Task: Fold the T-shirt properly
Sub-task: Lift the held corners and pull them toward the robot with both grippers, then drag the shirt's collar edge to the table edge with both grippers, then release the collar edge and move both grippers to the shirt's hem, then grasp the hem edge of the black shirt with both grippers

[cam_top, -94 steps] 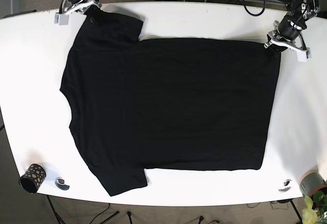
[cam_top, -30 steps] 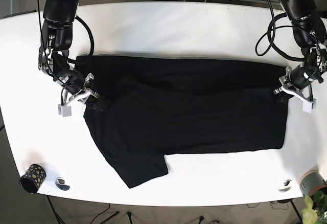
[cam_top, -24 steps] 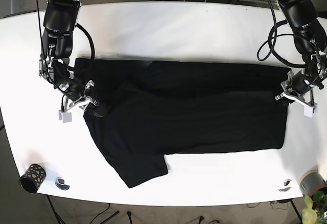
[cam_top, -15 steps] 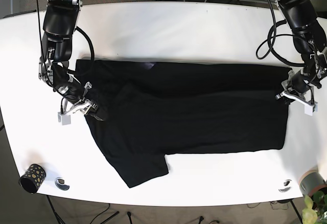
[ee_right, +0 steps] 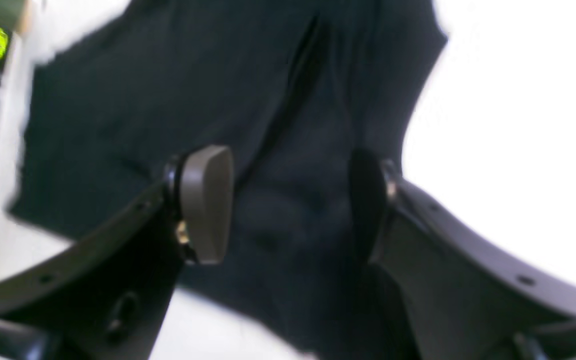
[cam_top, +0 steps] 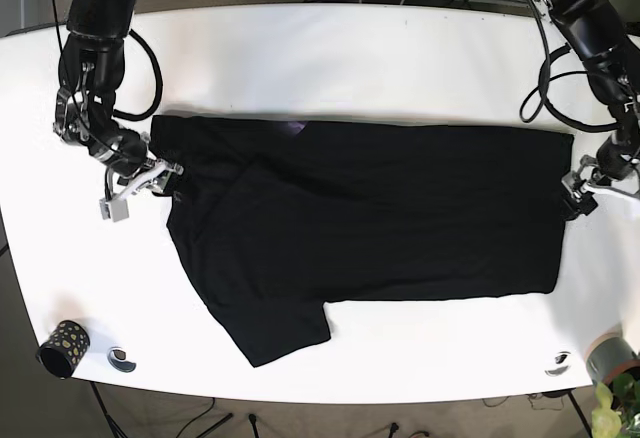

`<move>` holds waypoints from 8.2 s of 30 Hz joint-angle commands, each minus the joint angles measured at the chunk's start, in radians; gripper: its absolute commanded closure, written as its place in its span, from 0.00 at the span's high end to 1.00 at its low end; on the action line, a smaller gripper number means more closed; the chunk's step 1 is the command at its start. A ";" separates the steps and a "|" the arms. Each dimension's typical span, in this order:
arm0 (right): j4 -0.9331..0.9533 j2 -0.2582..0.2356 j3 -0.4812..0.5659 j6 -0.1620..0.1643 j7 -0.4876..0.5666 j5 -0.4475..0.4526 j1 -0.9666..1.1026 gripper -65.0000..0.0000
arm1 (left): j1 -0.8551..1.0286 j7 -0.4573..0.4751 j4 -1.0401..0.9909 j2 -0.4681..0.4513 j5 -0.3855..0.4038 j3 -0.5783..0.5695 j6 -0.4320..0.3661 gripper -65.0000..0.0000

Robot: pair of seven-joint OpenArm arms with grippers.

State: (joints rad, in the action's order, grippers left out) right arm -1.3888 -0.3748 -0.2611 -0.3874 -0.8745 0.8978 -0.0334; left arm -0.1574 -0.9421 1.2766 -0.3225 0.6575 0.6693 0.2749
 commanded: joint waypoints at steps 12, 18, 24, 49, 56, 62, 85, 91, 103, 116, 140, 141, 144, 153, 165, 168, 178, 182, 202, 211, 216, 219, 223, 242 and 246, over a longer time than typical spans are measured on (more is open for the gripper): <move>-0.202 -0.057 -0.083 -0.011 0.022 0.004 0.198 0.55 | 0.083 0.082 0.099 -0.080 0.006 -0.055 0.004 1.00; -0.202 -0.008 -0.089 -0.020 0.022 -0.136 0.211 0.56 | 0.241 0.272 0.203 -0.145 0.006 -0.265 0.004 1.00; -0.185 0.041 -0.089 -0.020 0.024 -0.243 0.209 0.56 | 0.307 0.384 0.208 -0.181 0.003 -0.352 0.004 1.00; -0.152 0.084 -0.089 -0.048 0.076 -0.418 0.204 0.55 | 0.339 0.456 0.090 -0.146 -0.258 -0.351 0.142 1.00; -0.152 0.087 -0.086 -0.048 0.108 -0.417 0.206 0.54 | 0.296 0.455 0.036 -0.146 -0.256 -0.351 0.142 0.90; -0.149 0.087 -0.086 -0.048 0.130 -0.418 0.204 0.26 | 0.244 0.453 -0.053 -0.146 -0.255 -0.351 0.146 0.33; -0.372 0.087 -0.091 -0.048 0.130 -0.409 0.424 0.00 | 0.528 0.449 0.226 -0.117 -0.258 -0.234 0.148 0.05; -0.464 0.101 -0.091 -0.048 0.130 -0.409 0.548 0.00 | 0.617 0.449 0.251 -0.108 -0.258 -0.148 0.211 0.05; -0.521 0.173 -0.183 -0.049 0.130 -0.409 0.712 0.00 | 0.746 0.410 0.340 -0.103 -0.258 -0.105 0.300 0.06; -0.531 0.207 -0.189 -0.049 0.130 -0.409 0.723 0.59 | 0.743 0.321 0.400 -0.080 -0.250 -0.105 0.300 0.66; -0.579 0.207 -0.185 -0.049 0.015 -0.417 0.439 0.54 | 0.519 0.321 0.530 0.032 -0.351 -0.067 0.295 0.74; -0.579 0.207 -0.185 -0.049 0.002 -0.417 0.425 0.54 | 0.505 0.321 0.529 0.033 -0.367 -0.069 0.295 0.74; -0.578 0.207 -0.183 -0.049 -0.007 -0.418 0.386 0.54 | 0.450 0.300 0.525 0.056 -0.419 -0.067 0.295 0.74; -0.533 0.205 -0.162 -0.049 -0.008 -0.418 0.266 0.54 | 0.293 0.194 0.478 0.059 -0.443 -0.062 0.295 0.74; -0.338 0.150 -0.119 -0.049 -0.008 -0.418 0.088 0.54 | 0.187 0.194 0.366 0.055 -0.443 -0.064 0.209 0.74; -0.291 0.124 -0.109 -0.049 -0.008 -0.418 0.042 0.54 | 0.175 0.194 0.335 0.053 -0.443 -0.062 0.209 0.74; -0.093 0.096 -0.037 -0.049 -0.004 -0.418 -0.133 0.54 | 0.088 0.199 0.209 0.030 -0.442 -0.066 0.215 0.74; 0.009 0.096 -0.037 -0.049 -0.004 -0.420 -0.202 0.54 | 0.046 0.200 0.160 0.013 -0.442 -0.066 0.215 0.74; 0.472 0.044 0.141 -0.049 0.282 -0.420 -0.402 0.54 | -0.080 0.436 -0.188 -0.057 -0.443 -0.090 0.209 0.74; 0.605 0.023 0.251 -0.049 0.423 -0.418 -0.417 0.54 | -0.081 0.548 -0.228 -0.059 -0.445 -0.092 0.209 0.74; 0.604 0.053 0.299 -0.051 0.423 -0.412 -0.415 0.54 | -0.086 0.552 -0.229 -0.066 -0.503 -0.110 0.209 0.74; 0.604 0.067 0.316 -0.051 0.423 -0.412 -0.415 0.54 | -0.113 0.552 -0.239 -0.065 -0.526 -0.142 0.209 0.74; 0.604 0.096 0.317 -0.049 0.423 -0.418 -0.415 0.54 | -0.152 0.555 -0.341 -0.065 -0.528 -0.151 0.209 0.74; 0.604 0.125 0.320 -0.049 0.420 -0.418 -0.414 0.54 | -0.229 0.555 -0.561 -0.069 -0.529 -0.158 0.215 0.74; 0.604 0.127 0.320 -0.049 0.420 -0.418 -0.414 0.51 | -0.230 0.553 -0.592 -0.069 -0.529 -0.165 0.215 0.71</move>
State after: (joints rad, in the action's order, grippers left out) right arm -0.7834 -0.2459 0.0582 -0.4423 -0.4118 0.4942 -0.4358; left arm -0.3779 -0.3489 0.6945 -0.3817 0.1356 0.5114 0.4873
